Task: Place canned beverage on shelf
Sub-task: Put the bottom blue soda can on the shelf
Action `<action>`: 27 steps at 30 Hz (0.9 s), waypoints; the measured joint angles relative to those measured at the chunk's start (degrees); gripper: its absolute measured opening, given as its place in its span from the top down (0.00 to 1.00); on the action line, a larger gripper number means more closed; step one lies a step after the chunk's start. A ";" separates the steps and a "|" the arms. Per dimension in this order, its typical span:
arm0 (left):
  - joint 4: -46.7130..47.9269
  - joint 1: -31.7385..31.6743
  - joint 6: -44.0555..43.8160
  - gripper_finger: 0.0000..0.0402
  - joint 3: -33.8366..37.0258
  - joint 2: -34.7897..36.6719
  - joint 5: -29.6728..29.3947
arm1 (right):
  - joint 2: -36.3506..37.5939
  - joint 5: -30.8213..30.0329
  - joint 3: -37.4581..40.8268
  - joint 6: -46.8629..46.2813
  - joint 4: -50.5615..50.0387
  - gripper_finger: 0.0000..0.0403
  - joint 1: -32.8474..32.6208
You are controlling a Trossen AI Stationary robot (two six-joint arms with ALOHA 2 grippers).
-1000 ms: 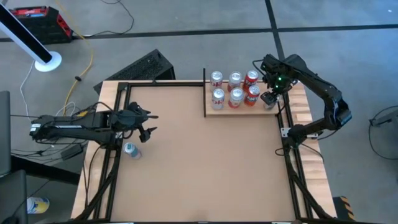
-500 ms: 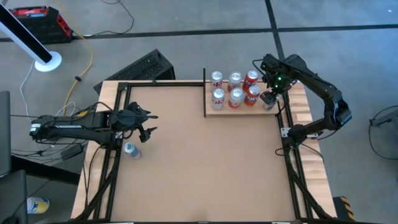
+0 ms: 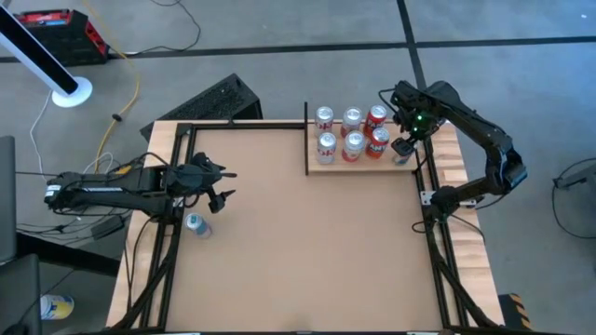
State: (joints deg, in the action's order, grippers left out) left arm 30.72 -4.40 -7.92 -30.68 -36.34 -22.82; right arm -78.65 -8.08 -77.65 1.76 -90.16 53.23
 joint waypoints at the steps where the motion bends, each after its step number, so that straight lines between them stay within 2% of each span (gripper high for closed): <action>1: 0.00 0.00 0.00 0.05 0.00 0.00 -0.01 | 0.01 -0.50 -0.89 -0.16 0.00 0.12 -0.02; 5: 0.00 -0.01 0.00 0.05 0.00 0.00 -0.01 | 1.34 -0.86 -6.14 -0.49 0.13 0.12 -0.62; 9: 0.00 -0.02 0.00 0.05 0.00 0.00 -0.01 | 3.57 1.03 -11.18 -7.11 0.39 0.13 -4.45; 12: 0.00 -0.01 0.00 0.05 0.00 0.00 -0.01 | 6.10 7.72 -11.86 -11.72 0.07 0.13 -9.93; 15: 0.00 0.00 0.00 0.05 0.00 0.00 -0.01 | 7.85 9.05 -11.14 -17.28 0.33 0.13 -18.36; 18: 0.00 0.00 0.00 0.05 0.00 0.00 -0.01 | 8.94 4.89 -8.21 -24.29 0.09 0.16 -28.36; 22: -0.02 0.00 0.00 0.05 0.00 0.00 -0.01 | 9.50 -5.65 -2.15 -31.22 0.06 0.25 -39.23; 24: 0.00 -0.02 0.00 0.05 0.00 0.00 -0.01 | 9.88 -6.96 1.02 -33.89 0.14 0.31 -41.11; 27: -0.02 -0.01 0.00 0.05 0.00 0.00 -0.01 | 10.39 -6.95 5.12 -34.38 0.13 0.43 -39.52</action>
State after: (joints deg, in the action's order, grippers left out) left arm 30.70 -4.41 -7.92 -30.68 -36.34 -22.83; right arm -68.26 -15.03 -72.53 -32.62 -90.03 13.70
